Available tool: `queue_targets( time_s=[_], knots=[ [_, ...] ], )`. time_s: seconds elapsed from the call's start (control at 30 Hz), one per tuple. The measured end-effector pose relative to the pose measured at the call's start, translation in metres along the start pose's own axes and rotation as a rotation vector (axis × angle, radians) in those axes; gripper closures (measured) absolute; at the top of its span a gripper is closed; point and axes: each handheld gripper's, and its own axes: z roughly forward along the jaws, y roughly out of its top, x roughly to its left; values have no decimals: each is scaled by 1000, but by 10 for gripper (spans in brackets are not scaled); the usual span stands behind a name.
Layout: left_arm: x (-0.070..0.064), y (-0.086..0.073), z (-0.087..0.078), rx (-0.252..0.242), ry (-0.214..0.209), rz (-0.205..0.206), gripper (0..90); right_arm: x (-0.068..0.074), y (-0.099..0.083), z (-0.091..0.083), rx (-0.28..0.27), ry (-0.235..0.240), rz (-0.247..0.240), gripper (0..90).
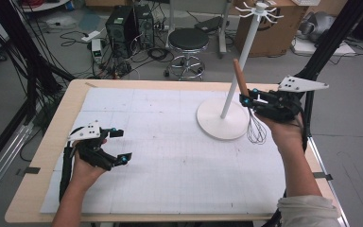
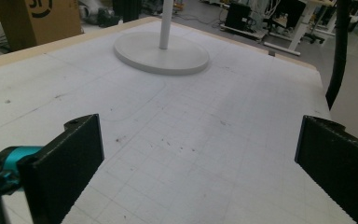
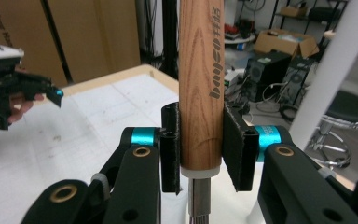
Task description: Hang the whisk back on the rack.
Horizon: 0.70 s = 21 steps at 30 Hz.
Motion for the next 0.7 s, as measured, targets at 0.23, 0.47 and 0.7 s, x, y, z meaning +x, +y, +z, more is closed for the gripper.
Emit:
queue_targets(
  time_s=[0.23, 0.47, 0.7],
  knots=[
    [0, 0, 0, -3, -1, -2, 17, -16, 14, -16, -63, -32, 3, 708],
    [0, 0, 0, -2, 0, -4, 17, -27, 25, -27, -100, -58, 8, 707],
    [1, 0, -1, -2, 0, -3, 17, -35, 30, -36, -127, -89, 12, 707]
  ],
)
